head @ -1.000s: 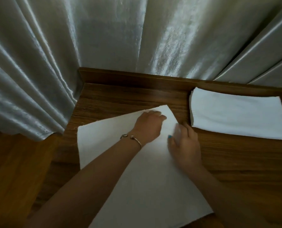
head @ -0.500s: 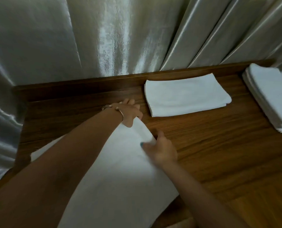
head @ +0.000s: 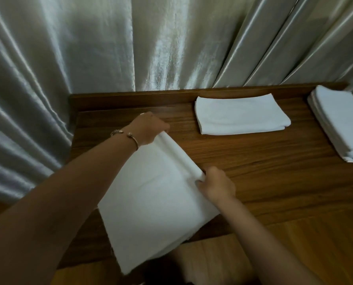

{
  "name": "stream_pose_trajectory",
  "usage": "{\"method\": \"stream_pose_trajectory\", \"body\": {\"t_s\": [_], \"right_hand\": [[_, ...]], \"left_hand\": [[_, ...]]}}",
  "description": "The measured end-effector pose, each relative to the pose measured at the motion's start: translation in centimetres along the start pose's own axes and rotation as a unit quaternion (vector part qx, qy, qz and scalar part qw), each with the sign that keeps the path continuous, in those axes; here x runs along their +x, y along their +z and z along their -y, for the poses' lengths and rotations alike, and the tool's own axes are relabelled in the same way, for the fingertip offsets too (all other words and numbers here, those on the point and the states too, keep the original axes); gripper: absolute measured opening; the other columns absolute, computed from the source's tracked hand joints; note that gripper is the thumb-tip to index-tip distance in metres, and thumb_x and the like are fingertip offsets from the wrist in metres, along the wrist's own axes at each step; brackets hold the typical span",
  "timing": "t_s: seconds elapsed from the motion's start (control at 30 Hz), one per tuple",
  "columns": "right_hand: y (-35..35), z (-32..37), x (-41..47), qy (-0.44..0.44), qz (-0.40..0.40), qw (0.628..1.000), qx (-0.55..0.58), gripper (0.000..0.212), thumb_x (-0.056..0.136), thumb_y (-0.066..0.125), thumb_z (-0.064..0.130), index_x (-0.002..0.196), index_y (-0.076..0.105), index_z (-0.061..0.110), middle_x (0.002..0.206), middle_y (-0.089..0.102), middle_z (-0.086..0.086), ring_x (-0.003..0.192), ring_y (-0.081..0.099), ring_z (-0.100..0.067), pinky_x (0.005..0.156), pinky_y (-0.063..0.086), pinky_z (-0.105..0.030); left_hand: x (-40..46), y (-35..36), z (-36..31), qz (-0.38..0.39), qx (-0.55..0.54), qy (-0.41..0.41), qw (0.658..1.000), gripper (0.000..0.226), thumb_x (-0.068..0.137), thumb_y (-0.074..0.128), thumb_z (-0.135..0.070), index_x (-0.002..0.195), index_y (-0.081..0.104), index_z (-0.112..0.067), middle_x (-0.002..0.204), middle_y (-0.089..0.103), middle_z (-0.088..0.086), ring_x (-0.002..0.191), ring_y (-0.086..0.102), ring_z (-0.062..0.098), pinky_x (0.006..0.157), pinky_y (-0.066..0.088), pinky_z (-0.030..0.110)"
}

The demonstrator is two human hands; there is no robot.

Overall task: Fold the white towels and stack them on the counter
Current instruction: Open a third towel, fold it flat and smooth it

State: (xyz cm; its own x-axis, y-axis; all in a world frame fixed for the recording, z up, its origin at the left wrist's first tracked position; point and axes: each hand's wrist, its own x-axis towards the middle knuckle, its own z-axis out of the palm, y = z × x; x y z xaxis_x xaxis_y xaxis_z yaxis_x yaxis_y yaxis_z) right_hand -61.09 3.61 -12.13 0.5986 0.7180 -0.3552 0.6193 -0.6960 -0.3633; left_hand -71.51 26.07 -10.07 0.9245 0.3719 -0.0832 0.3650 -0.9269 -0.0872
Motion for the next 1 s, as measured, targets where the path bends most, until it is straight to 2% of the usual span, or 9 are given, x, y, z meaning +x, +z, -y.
{"method": "stream_pose_trajectory", "body": {"t_s": [0.1, 0.17, 0.3, 0.43, 0.6, 0.7, 0.83, 0.93, 1.0], "right_hand": [[-0.5, 1.8, -2.1, -0.01, -0.028, 0.999, 0.037, 0.015, 0.087, 0.064, 0.027, 0.102, 0.064, 0.025, 0.089, 0.062, 0.006, 0.081, 0.059, -0.016, 0.057, 0.042, -0.026], [-0.5, 3.1, -3.5, -0.007, -0.031, 0.998, 0.048, 0.017, 0.086, 0.065, 0.028, 0.103, 0.066, 0.027, 0.084, 0.06, 0.009, 0.077, 0.057, -0.014, 0.053, 0.038, -0.024], [0.4, 5.8, -6.4, 0.016, -0.017, 0.998, 0.057, 0.023, 0.085, 0.059, 0.015, 0.104, 0.066, 0.025, 0.082, 0.057, 0.007, 0.078, 0.057, -0.017, 0.055, 0.041, -0.024], [2.9, 8.9, -9.9, 0.013, -0.032, 0.993, 0.115, 0.026, 0.081, 0.063, 0.015, 0.105, 0.065, 0.025, 0.095, 0.065, 0.003, 0.081, 0.064, -0.018, 0.059, 0.052, -0.03], [6.5, 12.8, -13.7, -0.018, -0.051, 0.99, 0.131, 0.028, 0.08, 0.068, 0.016, 0.106, 0.065, 0.025, 0.099, 0.066, 0.005, 0.082, 0.063, -0.016, 0.062, 0.05, -0.028], [8.6, 14.6, -15.2, -0.041, -0.057, 0.991, 0.111, 0.032, 0.083, 0.065, 0.013, 0.114, 0.062, 0.022, 0.105, 0.065, 0.003, 0.091, 0.062, -0.017, 0.069, 0.05, -0.027], [11.5, 15.7, -16.0, -0.044, -0.048, 0.996, 0.058, 0.041, 0.089, 0.062, 0.013, 0.128, 0.054, 0.023, 0.121, 0.059, 0.001, 0.105, 0.059, -0.018, 0.078, 0.048, -0.023], [13.4, 15.9, -16.0, -0.037, -0.03, 0.998, 0.043, 0.046, 0.09, 0.063, 0.014, 0.133, 0.05, 0.024, 0.126, 0.056, 0.001, 0.109, 0.057, -0.017, 0.087, 0.049, -0.023], [14.4, 15.8, -16.1, -0.026, -0.016, 0.999, 0.035, 0.047, 0.091, 0.062, 0.014, 0.134, 0.048, 0.025, 0.127, 0.054, 0.001, 0.109, 0.057, -0.017, 0.089, 0.049, -0.024]], "left_hand": [[-2.1, -1.8, 1.8, 0.009, -0.028, -0.025, 0.999, 0.039, 0.084, 0.052, 0.004, 0.116, 0.063, -0.016, 0.119, 0.062, 0.007, 0.113, 0.056, 0.026, 0.093, 0.048, 0.039], [-3.2, -2.6, 3.6, -0.001, -0.035, -0.023, 0.999, 0.035, 0.082, 0.056, 0.002, 0.111, 0.065, -0.016, 0.118, 0.061, 0.005, 0.109, 0.057, 0.026, 0.089, 0.05, 0.039], [-5.9, -3.8, 6.6, -0.018, 0.003, 0.011, 1.0, 0.022, 0.08, 0.065, -0.006, 0.101, 0.065, -0.013, 0.108, 0.056, 0.002, 0.088, 0.059, 0.024, 0.071, 0.05, 0.034], [-9.3, -3.6, 8.9, -0.109, 0.113, 0.094, 0.983, 0.015, 0.078, 0.069, -0.01, 0.089, 0.071, -0.018, 0.089, 0.068, 0.0, 0.082, 0.056, 0.021, 0.069, 0.046, 0.033], [-12.9, -2.5, 11.3, -0.073, -0.008, 0.035, 0.997, 0.019, 0.088, 0.055, -0.007, 0.097, 0.059, -0.024, 0.09, 0.066, 0.001, 0.078, 0.062, 0.024, 0.064, 0.051, 0.037], [-14.4, -0.9, 12.8, -0.027, -0.094, 0.035, 0.995, 0.023, 0.087, 0.054, -0.001, 0.094, 0.057, -0.023, 0.096, 0.064, 0.002, 0.085, 0.061, 0.023, 0.074, 0.053, 0.042], [-15.9, 3.1, 14.5, 0.012, -0.152, 0.05, 0.987, 0.028, 0.08, 0.062, 0.001, 0.096, 0.062, -0.021, 0.102, 0.064, 0.003, 0.092, 0.062, 0.023, 0.08, 0.053, 0.044], [-16.6, 7.1, 16.0, 0.056, -0.21, 0.025, 0.976, 0.045, 0.078, 0.062, 0.005, 0.113, 0.061, -0.023, 0.123, 0.06, 0.006, 0.111, 0.059, 0.026, 0.095, 0.049, 0.044], [-17.5, 8.8, 16.2, 0.085, -0.229, 0.009, 0.97, 0.056, 0.08, 0.061, 0.009, 0.128, 0.055, -0.019, 0.139, 0.051, 0.009, 0.129, 0.048, 0.028, 0.11, 0.037, 0.04]]}}
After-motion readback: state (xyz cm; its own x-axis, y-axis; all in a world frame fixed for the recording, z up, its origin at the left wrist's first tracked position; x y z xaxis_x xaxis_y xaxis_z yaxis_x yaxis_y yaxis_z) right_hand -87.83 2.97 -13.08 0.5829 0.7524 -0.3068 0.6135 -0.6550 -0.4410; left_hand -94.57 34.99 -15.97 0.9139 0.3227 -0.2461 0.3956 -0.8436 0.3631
